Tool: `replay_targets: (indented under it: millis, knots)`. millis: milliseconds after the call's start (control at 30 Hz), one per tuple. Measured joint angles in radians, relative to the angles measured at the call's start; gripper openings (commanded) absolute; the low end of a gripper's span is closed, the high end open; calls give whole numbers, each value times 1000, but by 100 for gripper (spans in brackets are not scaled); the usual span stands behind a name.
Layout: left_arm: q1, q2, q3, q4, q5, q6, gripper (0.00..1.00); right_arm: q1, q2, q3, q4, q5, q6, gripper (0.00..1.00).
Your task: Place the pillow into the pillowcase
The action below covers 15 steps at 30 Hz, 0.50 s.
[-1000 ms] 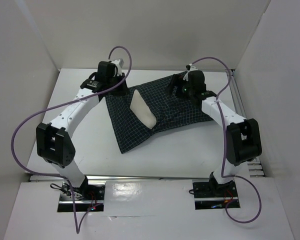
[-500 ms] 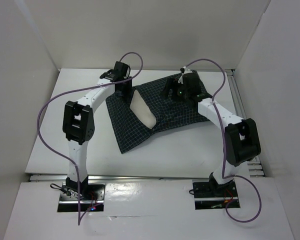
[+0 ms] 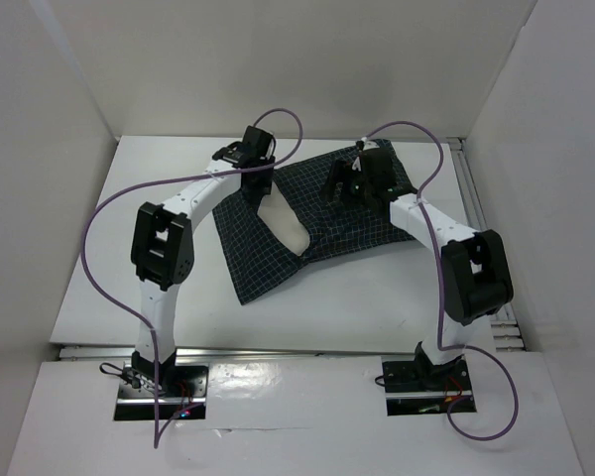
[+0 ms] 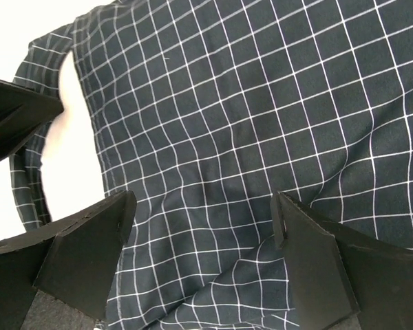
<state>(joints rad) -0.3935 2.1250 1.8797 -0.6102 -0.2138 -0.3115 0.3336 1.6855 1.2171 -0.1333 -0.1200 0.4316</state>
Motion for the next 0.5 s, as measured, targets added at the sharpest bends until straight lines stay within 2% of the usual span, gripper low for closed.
replay_targets:
  millis: [200,300,400,500]
  knots:
    - [-30,2,8,-17,-64,23,58,0,8,0,-5,0,-6,92]
    - [-30,20,40,-36,-80,24,42,0,8,0,-5,0,-7,92]
    - [-30,44,55,-45,-98,18,18,0,10,0,-3,0,-8,92]
    - [-30,57,56,-50,-100,24,5,0,18,0,-3,0,-9,92]
